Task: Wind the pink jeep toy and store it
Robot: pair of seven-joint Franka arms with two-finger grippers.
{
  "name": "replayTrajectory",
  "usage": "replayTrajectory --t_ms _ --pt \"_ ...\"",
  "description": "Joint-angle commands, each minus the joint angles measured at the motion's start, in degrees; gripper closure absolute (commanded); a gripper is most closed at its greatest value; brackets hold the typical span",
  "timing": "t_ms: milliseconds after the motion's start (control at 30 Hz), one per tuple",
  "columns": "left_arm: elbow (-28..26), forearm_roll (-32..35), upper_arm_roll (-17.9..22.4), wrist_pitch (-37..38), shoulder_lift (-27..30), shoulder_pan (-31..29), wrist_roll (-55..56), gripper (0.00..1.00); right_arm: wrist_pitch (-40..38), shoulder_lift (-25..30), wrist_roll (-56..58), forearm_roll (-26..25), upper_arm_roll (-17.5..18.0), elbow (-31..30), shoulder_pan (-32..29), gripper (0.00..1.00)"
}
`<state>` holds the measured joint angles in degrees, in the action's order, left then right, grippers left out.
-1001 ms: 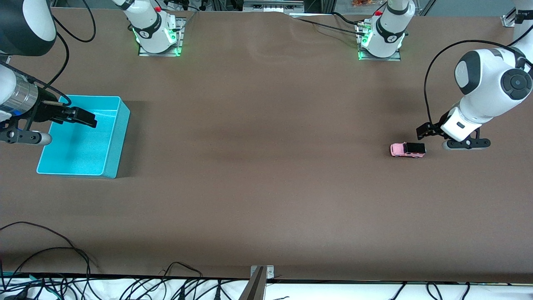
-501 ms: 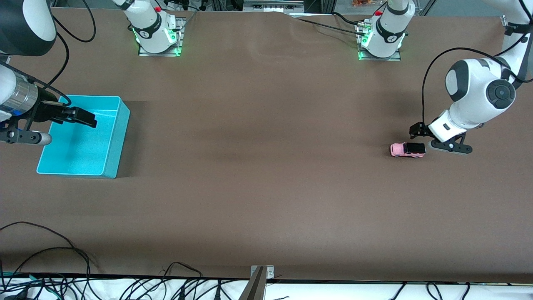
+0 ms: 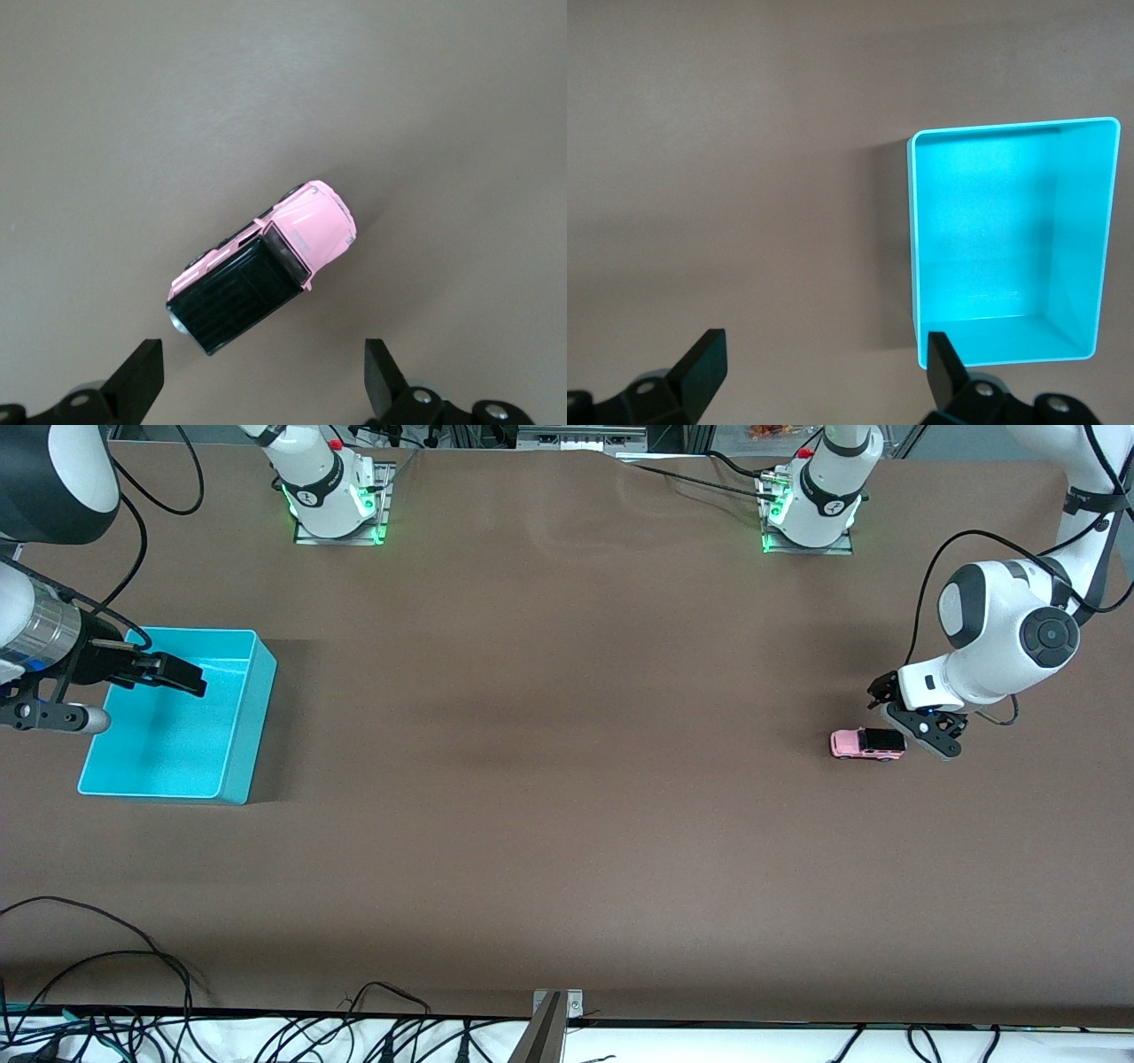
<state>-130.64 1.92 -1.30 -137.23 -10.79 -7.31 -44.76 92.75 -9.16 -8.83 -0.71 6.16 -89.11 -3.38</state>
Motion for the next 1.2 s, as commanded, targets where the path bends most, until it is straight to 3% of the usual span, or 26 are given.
replayTrajectory --t_ms 0,534,968,1035,1168 --pt "-0.06 1.33 -0.02 -3.13 -2.13 -0.25 -10.42 0.0 -0.11 0.37 -0.14 0.8 -0.01 0.25 -0.04 0.0" --pt "-0.06 1.51 -0.02 -11.12 -8.28 -0.25 -32.22 0.0 -0.11 0.37 -0.14 0.8 -0.01 0.25 -0.04 0.0" --pt "0.03 0.72 0.24 -15.0 -10.48 -0.42 -38.83 0.0 -0.02 0.37 -0.22 0.8 -0.01 0.25 -0.04 0.0" --pt "0.03 0.63 1.12 -15.09 -10.57 -0.33 -38.74 0.09 -0.02 0.37 -0.14 0.8 -0.01 0.25 -0.04 0.0" --pt "0.03 0.72 1.3 -15.09 -10.48 -0.16 -38.74 0.41 -0.02 0.37 -0.23 0.8 -0.01 0.25 -0.04 0.0"
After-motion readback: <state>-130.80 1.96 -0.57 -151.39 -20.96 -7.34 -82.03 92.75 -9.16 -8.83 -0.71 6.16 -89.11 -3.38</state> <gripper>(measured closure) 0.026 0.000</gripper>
